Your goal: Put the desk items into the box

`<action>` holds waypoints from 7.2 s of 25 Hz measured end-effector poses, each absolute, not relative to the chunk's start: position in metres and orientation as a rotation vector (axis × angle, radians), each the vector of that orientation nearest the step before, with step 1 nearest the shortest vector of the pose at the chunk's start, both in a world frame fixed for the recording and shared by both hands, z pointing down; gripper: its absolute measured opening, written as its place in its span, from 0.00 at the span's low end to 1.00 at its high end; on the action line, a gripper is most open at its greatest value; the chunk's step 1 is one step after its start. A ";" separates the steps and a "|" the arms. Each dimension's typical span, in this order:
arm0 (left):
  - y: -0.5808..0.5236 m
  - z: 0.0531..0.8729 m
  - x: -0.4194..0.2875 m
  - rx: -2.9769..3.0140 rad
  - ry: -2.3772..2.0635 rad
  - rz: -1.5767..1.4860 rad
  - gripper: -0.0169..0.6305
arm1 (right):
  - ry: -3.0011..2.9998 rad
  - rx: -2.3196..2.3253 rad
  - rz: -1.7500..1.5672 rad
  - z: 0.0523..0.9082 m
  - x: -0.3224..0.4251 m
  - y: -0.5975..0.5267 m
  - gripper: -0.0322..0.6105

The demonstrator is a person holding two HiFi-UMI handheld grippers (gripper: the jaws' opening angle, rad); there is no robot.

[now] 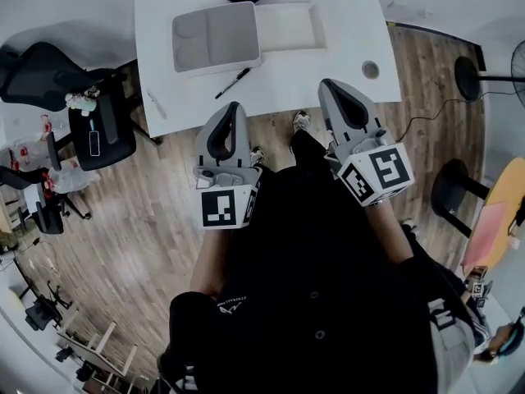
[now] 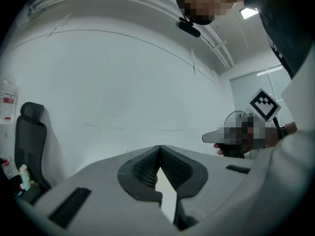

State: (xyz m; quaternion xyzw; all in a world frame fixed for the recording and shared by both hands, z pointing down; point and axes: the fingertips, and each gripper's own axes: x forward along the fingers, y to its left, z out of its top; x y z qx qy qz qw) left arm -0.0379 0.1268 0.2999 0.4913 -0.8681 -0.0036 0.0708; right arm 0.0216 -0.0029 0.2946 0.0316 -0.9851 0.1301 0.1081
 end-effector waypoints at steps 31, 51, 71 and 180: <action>0.104 0.413 -0.103 1.329 -2.465 0.265 0.04 | -2.716 -0.073 0.367 0.351 -0.034 -0.035 0.05; 0.104 0.585 -0.120 1.631 -1.883 0.657 0.15 | -2.615 0.431 0.481 0.389 -0.029 -0.019 0.05; 0.121 0.677 -0.145 1.521 -1.664 0.891 0.19 | -2.556 0.683 0.526 0.399 -0.005 -0.017 0.05; -0.037 0.388 -0.089 1.461 -2.354 0.270 0.10 | -2.776 0.076 0.371 0.344 -0.012 -0.153 0.05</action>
